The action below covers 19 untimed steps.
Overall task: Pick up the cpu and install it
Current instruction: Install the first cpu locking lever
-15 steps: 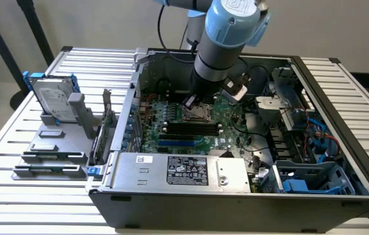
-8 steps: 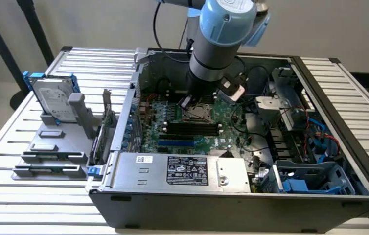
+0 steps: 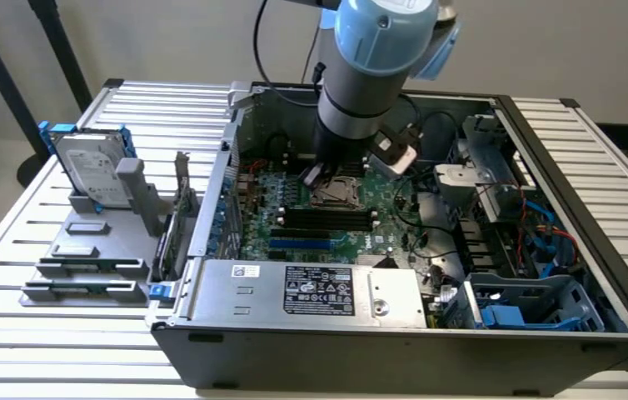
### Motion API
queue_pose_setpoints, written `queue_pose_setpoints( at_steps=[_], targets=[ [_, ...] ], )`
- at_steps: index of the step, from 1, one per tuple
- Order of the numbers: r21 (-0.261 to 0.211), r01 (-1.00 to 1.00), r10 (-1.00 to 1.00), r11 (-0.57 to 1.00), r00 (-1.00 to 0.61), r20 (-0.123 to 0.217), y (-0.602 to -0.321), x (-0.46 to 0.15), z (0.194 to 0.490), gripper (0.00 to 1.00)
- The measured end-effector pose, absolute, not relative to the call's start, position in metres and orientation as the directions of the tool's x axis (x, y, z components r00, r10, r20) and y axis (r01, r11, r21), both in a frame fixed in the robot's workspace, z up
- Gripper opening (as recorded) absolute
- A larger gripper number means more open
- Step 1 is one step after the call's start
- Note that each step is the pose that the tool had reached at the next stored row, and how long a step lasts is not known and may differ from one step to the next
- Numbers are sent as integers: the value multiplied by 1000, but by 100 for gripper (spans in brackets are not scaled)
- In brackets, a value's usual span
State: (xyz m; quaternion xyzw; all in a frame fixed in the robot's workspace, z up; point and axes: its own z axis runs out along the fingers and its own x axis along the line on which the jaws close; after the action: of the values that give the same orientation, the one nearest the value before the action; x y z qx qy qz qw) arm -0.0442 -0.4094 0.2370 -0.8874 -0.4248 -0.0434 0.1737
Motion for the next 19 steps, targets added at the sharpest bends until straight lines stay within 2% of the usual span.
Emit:
queue_pose_setpoints(
  at_steps=[9,19],
  targets=[
    [-276,767,739,-579,637,221,-429,-48,245,11],
    [-280,765,737,-581,639,218,-430,-59,244,11]
  ],
)
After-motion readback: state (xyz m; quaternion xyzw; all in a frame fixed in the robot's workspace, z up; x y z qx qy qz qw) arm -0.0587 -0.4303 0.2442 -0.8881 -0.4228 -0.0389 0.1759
